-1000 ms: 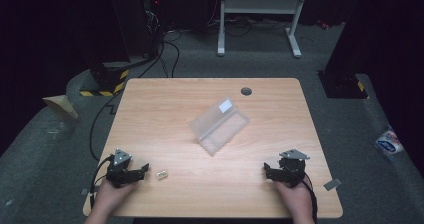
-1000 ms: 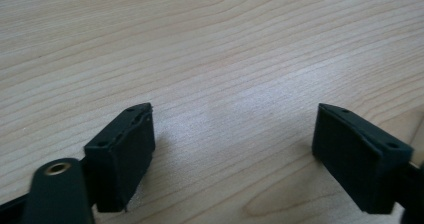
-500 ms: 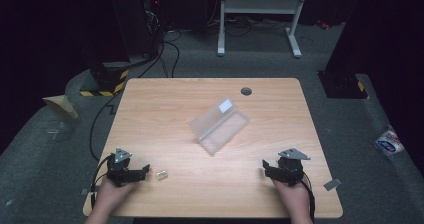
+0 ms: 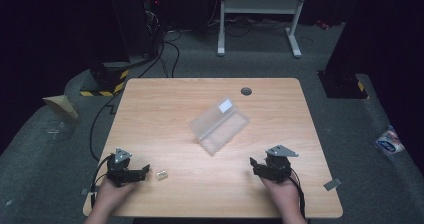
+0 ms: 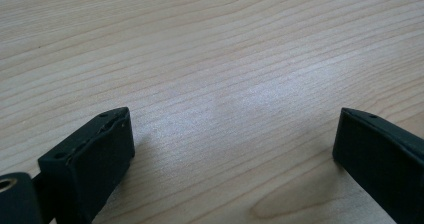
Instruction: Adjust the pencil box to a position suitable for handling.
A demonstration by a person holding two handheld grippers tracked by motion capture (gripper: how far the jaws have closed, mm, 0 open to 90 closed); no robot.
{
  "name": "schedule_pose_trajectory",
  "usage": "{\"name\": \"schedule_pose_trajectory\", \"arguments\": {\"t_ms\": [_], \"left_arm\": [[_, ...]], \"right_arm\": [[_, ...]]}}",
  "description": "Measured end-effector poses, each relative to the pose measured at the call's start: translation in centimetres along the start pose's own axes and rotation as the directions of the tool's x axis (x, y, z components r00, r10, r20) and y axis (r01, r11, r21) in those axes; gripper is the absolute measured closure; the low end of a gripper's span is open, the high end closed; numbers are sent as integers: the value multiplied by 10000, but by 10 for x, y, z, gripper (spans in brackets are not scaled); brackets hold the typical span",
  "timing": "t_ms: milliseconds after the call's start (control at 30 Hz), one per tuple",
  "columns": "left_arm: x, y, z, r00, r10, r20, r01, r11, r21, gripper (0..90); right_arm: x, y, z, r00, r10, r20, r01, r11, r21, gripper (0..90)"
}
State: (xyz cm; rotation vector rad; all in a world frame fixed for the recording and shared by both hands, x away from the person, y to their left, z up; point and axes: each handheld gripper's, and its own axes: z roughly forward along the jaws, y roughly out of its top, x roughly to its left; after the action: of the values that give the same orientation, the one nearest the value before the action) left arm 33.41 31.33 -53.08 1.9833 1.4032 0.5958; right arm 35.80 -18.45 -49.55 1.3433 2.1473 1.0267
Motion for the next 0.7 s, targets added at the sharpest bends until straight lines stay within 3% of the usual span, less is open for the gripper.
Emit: {"name": "schedule_pose_trajectory", "arguments": {"t_ms": [300,400,700], "left_arm": [[0,0,0,10000,-9,5,9,10000,0,34],[0,0,0,10000,-43,9,43,10000,-12,35],[0,-1,-1,10000,20,27,-20,10000,10,35]], "right_arm": [[22,20,8,9979,-455,-454,450,9989,-118,270],[32,27,13,9946,-834,-624,825,9964,-167,349],[46,39,32,9909,-1013,-888,993,9947,-269,386]]}}
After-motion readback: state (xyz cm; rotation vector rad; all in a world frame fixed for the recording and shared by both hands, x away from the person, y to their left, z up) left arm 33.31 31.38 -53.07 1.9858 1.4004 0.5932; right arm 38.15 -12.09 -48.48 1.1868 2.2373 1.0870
